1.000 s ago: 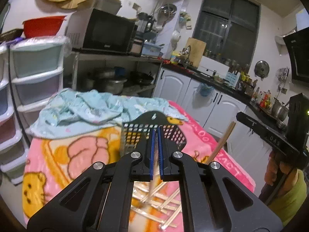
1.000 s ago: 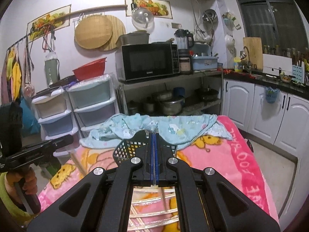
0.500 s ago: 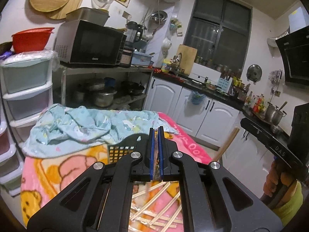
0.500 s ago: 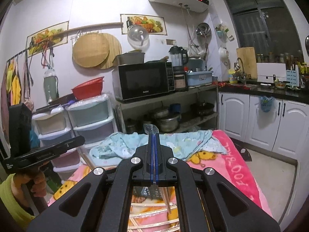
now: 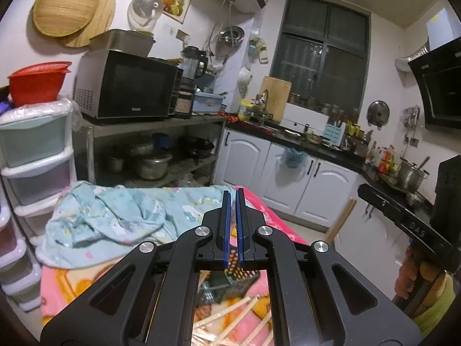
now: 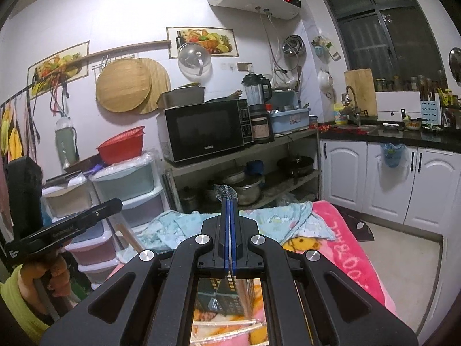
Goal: Organize utensils
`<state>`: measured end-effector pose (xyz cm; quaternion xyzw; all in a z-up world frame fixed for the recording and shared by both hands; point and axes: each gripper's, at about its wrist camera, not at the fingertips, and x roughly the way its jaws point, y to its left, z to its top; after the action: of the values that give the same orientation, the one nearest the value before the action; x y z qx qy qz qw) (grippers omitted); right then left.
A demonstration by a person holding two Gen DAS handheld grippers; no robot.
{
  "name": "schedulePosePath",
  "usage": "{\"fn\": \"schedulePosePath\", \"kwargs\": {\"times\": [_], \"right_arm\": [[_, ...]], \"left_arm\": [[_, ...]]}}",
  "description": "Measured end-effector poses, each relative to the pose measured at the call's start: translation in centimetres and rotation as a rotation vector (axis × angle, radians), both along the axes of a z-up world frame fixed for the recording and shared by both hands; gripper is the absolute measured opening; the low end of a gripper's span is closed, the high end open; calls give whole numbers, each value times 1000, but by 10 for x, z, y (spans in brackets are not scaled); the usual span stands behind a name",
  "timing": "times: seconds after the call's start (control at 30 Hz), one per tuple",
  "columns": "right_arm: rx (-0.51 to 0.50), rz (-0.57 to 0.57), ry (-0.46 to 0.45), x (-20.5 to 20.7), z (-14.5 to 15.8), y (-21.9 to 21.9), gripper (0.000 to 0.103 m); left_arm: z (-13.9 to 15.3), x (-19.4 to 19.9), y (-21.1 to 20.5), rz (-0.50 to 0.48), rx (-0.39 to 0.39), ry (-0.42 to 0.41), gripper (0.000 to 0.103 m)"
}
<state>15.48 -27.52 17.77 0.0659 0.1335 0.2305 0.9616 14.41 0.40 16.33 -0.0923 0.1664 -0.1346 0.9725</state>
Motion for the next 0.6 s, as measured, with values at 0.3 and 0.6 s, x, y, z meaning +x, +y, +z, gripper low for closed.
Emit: {"fn": "schedulePosePath", "kwargs": {"times": [0.3,0.6], "right_arm": [[-10,24,-13,27,16,19,1],[-17,36,18,56,10,37,1]], "left_arm": [[10,23,19,55,-4,-10,2],[-5,47,35,87,-1,34,2]]}}
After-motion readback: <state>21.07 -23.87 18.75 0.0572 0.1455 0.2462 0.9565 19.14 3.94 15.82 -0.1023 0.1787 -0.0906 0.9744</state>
